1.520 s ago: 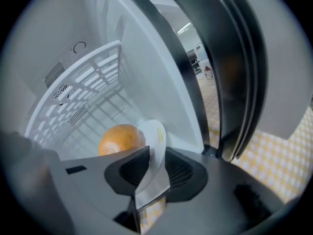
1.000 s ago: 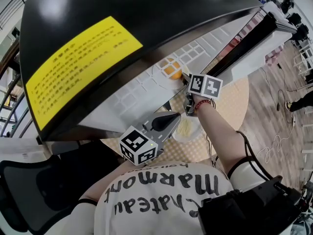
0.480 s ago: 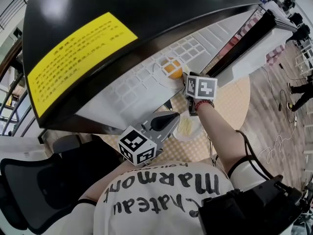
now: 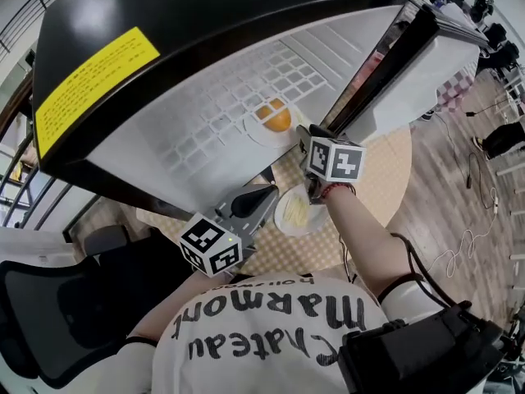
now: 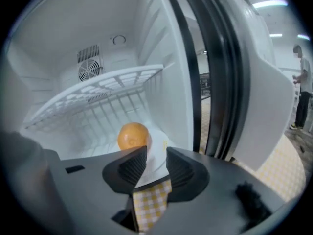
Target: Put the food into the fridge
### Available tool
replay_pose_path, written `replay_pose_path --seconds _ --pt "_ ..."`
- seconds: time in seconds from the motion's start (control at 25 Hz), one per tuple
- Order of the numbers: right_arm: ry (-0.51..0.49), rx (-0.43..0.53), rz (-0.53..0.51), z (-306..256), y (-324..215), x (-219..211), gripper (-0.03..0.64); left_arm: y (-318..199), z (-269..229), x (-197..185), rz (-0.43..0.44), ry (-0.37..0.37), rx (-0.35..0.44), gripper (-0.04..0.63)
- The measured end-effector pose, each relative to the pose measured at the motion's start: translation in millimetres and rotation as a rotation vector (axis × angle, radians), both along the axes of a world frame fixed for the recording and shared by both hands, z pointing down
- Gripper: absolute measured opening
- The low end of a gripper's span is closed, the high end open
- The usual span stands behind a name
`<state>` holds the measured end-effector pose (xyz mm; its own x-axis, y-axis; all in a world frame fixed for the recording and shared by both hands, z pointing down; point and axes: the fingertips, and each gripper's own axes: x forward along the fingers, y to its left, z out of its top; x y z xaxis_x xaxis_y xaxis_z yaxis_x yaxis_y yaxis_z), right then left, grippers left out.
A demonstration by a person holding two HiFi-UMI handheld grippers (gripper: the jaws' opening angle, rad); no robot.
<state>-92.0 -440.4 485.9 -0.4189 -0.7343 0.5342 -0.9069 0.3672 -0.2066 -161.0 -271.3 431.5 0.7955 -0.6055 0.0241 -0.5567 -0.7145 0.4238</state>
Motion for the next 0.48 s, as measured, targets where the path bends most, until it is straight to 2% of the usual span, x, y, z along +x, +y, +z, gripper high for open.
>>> replay_pose_path --seconds 0.12,0.2,0.36,0.48 --pt "-0.082 0.050 -0.034 -23 21 11 0.108 1 -3 1 -0.060 -0.016 0.002 0.000" --pt "-0.110 0.097 -0.050 -40 38 29 0.067 6 -11 8 -0.100 -0.021 0.018 0.000" --pt "-0.156 0.190 -0.052 -75 77 79 0.035 23 -32 29 -0.189 -0.001 0.045 0.001" --pt "-0.171 0.235 -0.069 -98 114 122 0.021 45 -46 58 -0.223 0.023 0.068 0.001"
